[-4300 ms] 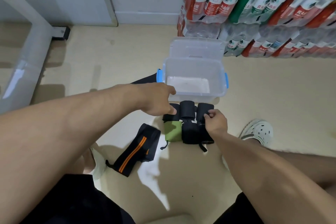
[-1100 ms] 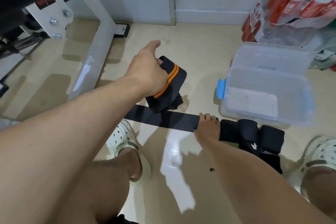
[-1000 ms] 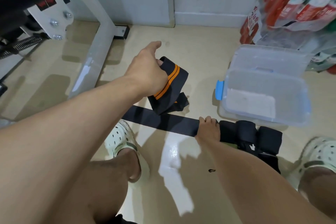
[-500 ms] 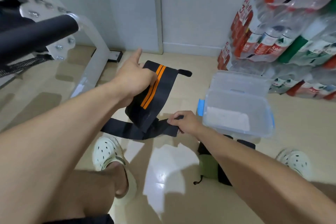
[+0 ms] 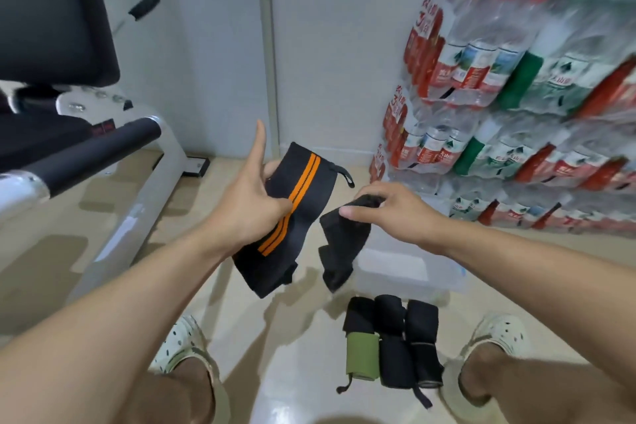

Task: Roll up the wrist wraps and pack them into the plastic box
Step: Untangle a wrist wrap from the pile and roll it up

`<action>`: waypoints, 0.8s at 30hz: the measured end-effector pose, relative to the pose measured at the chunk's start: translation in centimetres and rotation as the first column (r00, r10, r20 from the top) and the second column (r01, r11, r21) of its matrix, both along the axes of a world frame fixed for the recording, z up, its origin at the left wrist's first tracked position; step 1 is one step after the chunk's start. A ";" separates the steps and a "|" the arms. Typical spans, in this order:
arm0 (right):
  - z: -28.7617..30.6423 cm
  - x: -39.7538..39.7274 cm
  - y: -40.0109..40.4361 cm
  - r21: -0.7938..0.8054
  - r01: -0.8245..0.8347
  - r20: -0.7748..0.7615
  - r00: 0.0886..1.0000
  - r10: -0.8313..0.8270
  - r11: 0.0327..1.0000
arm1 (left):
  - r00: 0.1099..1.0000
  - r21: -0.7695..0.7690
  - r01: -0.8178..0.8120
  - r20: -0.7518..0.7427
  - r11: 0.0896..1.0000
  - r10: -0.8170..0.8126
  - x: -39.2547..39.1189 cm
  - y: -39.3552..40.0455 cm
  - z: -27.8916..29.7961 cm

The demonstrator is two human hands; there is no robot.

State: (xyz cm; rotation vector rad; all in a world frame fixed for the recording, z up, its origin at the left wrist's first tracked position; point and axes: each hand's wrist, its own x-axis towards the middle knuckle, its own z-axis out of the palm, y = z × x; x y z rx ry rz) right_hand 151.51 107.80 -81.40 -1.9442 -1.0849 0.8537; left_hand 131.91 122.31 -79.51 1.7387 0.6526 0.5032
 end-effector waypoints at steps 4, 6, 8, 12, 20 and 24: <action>-0.8 0.3 -1.2 0.115 0.196 -0.428 0.894 -0.129 0.974 | 0.998 0.092 0.049 -0.034 0.995 -0.046 0.5 -1.1 0.0; -0.7 -0.4 -1.0 0.059 0.274 -0.609 0.772 -0.182 0.960 | 0.995 0.119 0.091 -0.052 0.989 -0.085 0.9 -1.7 -0.1; -0.3 -1.3 -0.7 -0.001 0.253 -0.675 0.714 -0.188 0.967 | 0.988 0.116 0.144 -0.069 0.983 -0.136 1.3 -2.3 0.0; -0.5 -1.9 -0.3 -0.030 0.253 -0.669 0.714 -0.208 0.967 | 0.978 0.143 0.193 -0.107 0.971 -0.179 2.1 -3.0 -0.2; 0.3 -1.2 -0.4 0.162 0.449 -0.655 0.715 -0.245 0.879 | 0.957 -0.094 0.128 -0.250 0.987 -0.148 2.1 -1.2 -2.0; 0.9 0.4 -0.6 0.158 0.616 -0.719 0.607 -0.338 0.772 | 0.795 -0.254 0.339 -0.437 0.906 -0.420 1.2 -0.1 -3.0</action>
